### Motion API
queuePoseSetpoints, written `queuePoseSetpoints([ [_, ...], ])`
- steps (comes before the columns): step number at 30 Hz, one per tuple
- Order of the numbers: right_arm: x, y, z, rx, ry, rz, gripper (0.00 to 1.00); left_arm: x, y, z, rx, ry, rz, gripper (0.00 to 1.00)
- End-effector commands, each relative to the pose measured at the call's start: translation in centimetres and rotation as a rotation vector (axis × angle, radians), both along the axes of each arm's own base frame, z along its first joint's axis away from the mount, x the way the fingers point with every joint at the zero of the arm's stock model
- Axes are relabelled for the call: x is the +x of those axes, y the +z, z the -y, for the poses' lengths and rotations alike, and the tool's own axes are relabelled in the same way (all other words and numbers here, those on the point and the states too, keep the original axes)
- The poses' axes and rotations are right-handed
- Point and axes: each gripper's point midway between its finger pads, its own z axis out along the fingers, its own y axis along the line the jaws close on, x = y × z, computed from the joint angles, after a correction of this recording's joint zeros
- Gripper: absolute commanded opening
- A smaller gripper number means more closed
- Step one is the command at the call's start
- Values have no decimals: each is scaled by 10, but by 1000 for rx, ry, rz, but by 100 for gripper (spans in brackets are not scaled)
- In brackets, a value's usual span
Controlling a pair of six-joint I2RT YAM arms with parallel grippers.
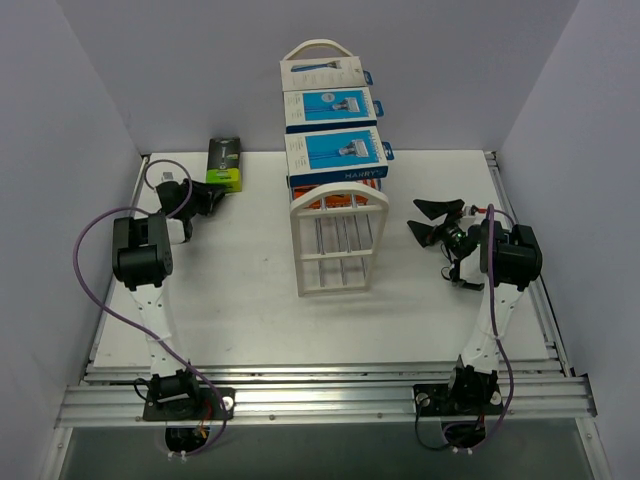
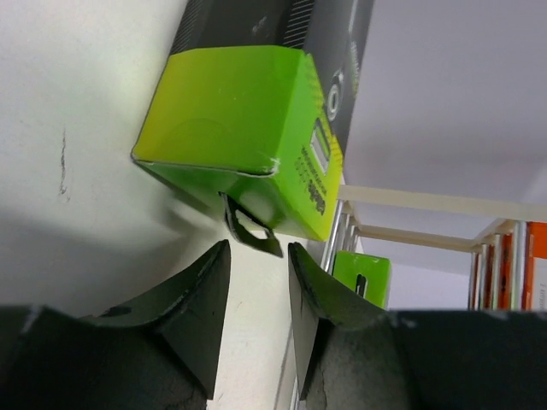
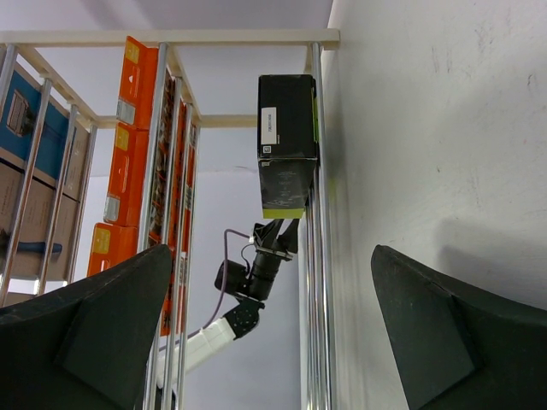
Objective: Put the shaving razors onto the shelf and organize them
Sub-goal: Grab a shaving razor with the left arm
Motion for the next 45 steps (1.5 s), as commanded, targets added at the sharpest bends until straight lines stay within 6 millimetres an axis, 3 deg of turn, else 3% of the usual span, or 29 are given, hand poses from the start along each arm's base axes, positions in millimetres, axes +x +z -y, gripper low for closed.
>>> queuePoseSetpoints([
  [1,-21,-16,-3,-106,-2,164,100,11,33,-10,-47,36,185,41],
  [8,-21,-20,-5,-103,1,156,100,10,45,-7,-52,8,264,39],
  [18,-22,-20,-5,-103,4,156,100,11,17,-5,-63,-7,173,41],
  [23,-21,-22,-5,-101,4,151,100,11,9,-7,-55,-9,153,26],
  [28,-21,-20,-5,-103,6,156,100,16,6,-13,-40,-14,130,23],
  [30,-22,-20,-5,-106,4,156,100,20,18,-19,16,-23,153,22],
  [31,-22,-20,-5,-105,7,158,100,19,12,-22,30,-20,112,20],
  [33,-21,-17,-5,-101,10,163,100,23,27,-27,65,-24,128,11],
  [34,-21,-16,-5,-102,11,166,100,21,27,-27,61,-27,115,3],
  [39,-19,-6,-5,-139,12,168,100,9,42,-16,12,-64,89,2],
  [41,-20,-14,-4,-191,10,127,100,-2,42,-10,13,-89,40,2],
  [42,-17,-7,-2,-224,-2,131,100,-9,52,-6,48,-113,39,2],
  [43,-16,-11,0,-288,-6,134,100,-19,47,-5,55,-123,-17,2],
  [44,-17,-22,2,-308,-2,60,100,-26,64,-4,78,-134,-5,2],
  [45,-13,-11,7,-352,-32,68,100,-40,55,-3,114,-156,-63,2],
])
